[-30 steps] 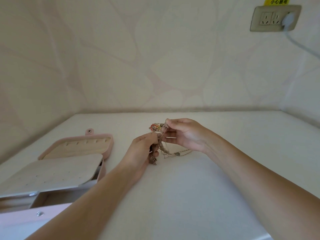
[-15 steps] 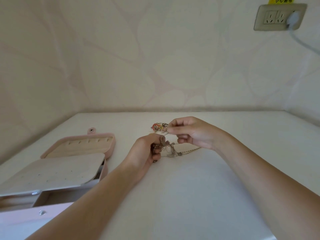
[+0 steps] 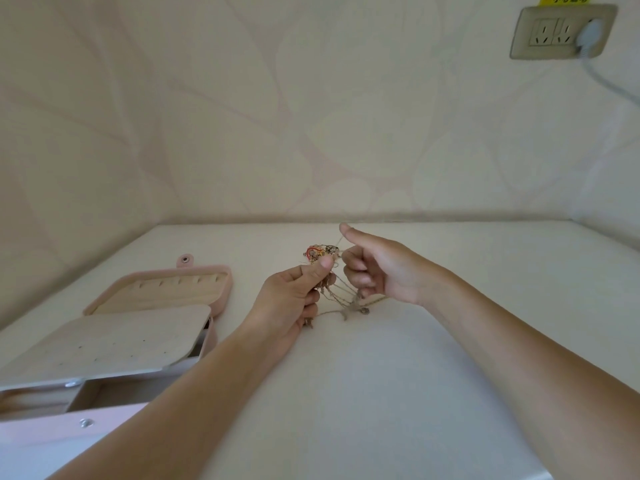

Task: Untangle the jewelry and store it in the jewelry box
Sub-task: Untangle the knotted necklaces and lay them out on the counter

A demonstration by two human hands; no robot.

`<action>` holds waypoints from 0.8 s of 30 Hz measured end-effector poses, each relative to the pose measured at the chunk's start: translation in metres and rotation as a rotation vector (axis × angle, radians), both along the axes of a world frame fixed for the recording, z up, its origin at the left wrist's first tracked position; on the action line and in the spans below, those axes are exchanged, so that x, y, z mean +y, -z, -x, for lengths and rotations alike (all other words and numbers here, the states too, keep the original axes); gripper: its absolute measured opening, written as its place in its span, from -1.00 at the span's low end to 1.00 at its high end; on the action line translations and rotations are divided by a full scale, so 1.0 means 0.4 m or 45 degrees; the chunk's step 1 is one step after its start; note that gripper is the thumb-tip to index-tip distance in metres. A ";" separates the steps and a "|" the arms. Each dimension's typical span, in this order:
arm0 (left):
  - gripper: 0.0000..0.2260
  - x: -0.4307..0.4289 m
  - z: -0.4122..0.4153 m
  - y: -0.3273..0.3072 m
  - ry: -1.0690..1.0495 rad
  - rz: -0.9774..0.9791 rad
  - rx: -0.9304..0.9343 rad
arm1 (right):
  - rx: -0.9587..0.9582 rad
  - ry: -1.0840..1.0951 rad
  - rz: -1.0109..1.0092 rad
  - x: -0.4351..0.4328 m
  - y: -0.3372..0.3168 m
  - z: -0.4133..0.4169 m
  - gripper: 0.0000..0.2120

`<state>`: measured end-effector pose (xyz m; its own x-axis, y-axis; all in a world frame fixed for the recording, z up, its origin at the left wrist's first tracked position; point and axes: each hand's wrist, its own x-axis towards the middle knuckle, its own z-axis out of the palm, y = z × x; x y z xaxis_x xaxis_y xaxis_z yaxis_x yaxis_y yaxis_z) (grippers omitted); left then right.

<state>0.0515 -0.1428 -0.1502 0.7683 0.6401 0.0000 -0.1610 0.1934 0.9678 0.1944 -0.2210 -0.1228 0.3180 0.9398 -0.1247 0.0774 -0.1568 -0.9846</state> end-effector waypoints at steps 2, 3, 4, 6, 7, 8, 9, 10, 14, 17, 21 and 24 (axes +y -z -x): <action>-0.79 0.001 0.001 0.000 -0.015 0.000 -0.006 | -0.023 0.000 0.047 0.001 0.000 -0.004 -0.45; -0.80 0.002 0.001 -0.001 -0.010 0.008 -0.013 | -0.053 0.028 0.049 -0.001 -0.002 -0.012 -0.46; -0.83 0.004 0.002 0.000 -0.005 0.025 -0.021 | -0.083 0.079 0.031 -0.006 -0.005 -0.022 -0.48; -0.74 0.006 0.002 0.001 -0.002 0.066 -0.026 | -0.130 0.243 -0.061 -0.019 -0.016 -0.045 -0.56; -0.71 0.004 0.001 0.001 -0.006 0.083 -0.026 | -0.141 0.331 -0.122 -0.027 -0.022 -0.053 -0.61; -0.73 0.001 -0.001 0.001 -0.008 0.095 -0.031 | -0.139 0.398 -0.177 -0.032 -0.027 -0.058 -0.66; -0.76 -0.003 -0.003 0.000 -0.006 0.109 -0.044 | -0.137 0.438 -0.216 -0.036 -0.030 -0.060 -0.67; -0.78 -0.004 -0.005 0.000 -0.008 0.125 -0.059 | -0.135 0.455 -0.237 -0.036 -0.031 -0.061 -0.63; -0.65 0.006 -0.003 -0.008 -0.047 0.280 -0.170 | -0.010 0.269 -0.201 -0.026 -0.026 -0.035 -0.54; -0.72 0.012 0.002 -0.016 -0.030 0.387 -0.241 | 0.230 0.187 -0.230 -0.014 -0.021 -0.018 -0.48; -0.74 0.005 0.003 -0.017 -0.033 0.397 -0.218 | 0.345 0.254 -0.309 -0.012 -0.027 -0.026 -0.54; -0.72 -0.002 0.003 -0.014 -0.009 0.352 -0.191 | -0.065 0.321 -0.210 -0.028 -0.031 -0.045 -0.61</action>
<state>0.0501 -0.1437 -0.1445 0.7686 0.6367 -0.0620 -0.3000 0.4443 0.8442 0.2126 -0.2322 -0.1105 0.5457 0.8368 0.0452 0.1065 -0.0157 -0.9942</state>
